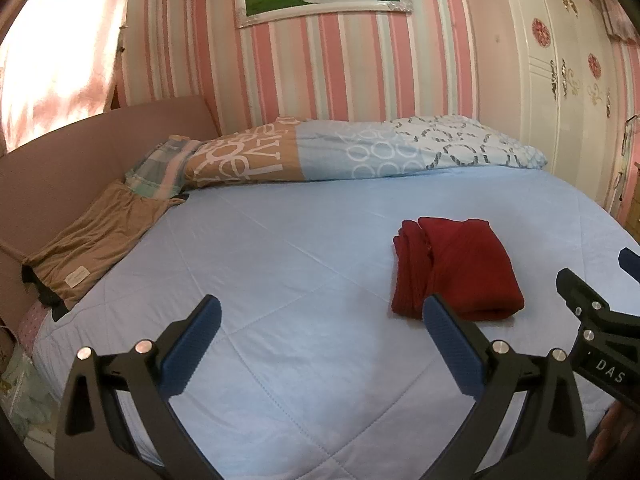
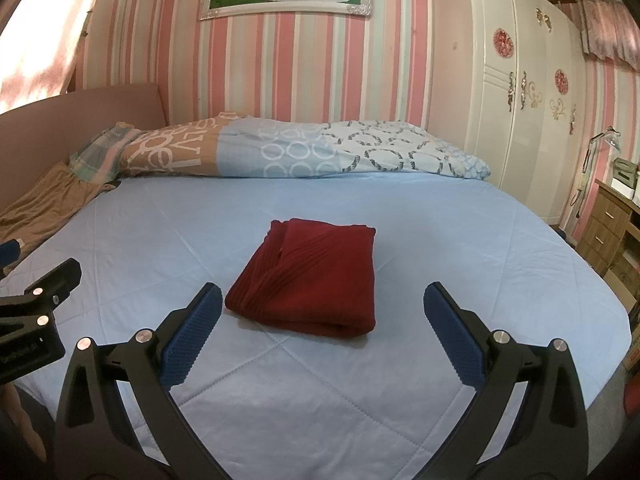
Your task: Fold small clothes
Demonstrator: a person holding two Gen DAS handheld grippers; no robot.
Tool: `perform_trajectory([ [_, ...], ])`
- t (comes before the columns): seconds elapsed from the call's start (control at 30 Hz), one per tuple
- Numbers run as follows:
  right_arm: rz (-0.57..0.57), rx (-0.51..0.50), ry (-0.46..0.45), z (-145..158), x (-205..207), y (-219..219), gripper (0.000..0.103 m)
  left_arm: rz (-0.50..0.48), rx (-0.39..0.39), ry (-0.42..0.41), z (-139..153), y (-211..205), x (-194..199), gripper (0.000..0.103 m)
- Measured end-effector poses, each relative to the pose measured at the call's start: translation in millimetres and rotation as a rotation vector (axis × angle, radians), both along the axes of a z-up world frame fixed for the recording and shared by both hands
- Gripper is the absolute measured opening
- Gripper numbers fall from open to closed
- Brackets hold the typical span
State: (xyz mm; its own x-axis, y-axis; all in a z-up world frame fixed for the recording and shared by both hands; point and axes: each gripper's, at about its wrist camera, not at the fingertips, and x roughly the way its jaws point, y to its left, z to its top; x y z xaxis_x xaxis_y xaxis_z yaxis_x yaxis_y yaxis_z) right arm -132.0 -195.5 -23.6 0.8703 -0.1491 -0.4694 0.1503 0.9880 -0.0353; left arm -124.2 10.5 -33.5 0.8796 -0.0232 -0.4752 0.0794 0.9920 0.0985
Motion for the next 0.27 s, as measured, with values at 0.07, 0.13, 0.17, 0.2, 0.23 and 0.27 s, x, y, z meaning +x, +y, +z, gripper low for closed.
perform_trajectory([
  [0.07, 0.0, 0.001, 0.0, -0.3, -0.2, -0.8, 0.1, -0.011, -0.009, 0.009, 2.2, 1.6, 2.5, 0.101],
  [0.13, 0.0, 0.0, 0.001, -0.3, -0.2, -0.9, 0.1, -0.013, -0.015, 0.016, 1.5, 2.4, 2.7, 0.101],
  [0.17, 0.0, -0.001, 0.0, -0.2, -0.3, -0.9, 0.1, -0.013, -0.017, 0.019, 1.2, 2.7, 2.7, 0.101],
  [0.2, 0.0, -0.001, 0.0, -0.5, 0.3, -2.1, 0.1, -0.014, -0.019, 0.021, 1.6, 2.9, 3.4, 0.101],
  [0.23, 0.0, 0.0, 0.0, -0.2, -0.2, -1.0, 0.1, -0.014, -0.02, 0.02, 1.9, 3.0, 3.5, 0.101],
  [0.27, 0.001, 0.0, -0.001, -0.2, -0.2, -1.0, 0.1, -0.012, -0.018, 0.018, 1.9, 3.1, 3.5, 0.101],
])
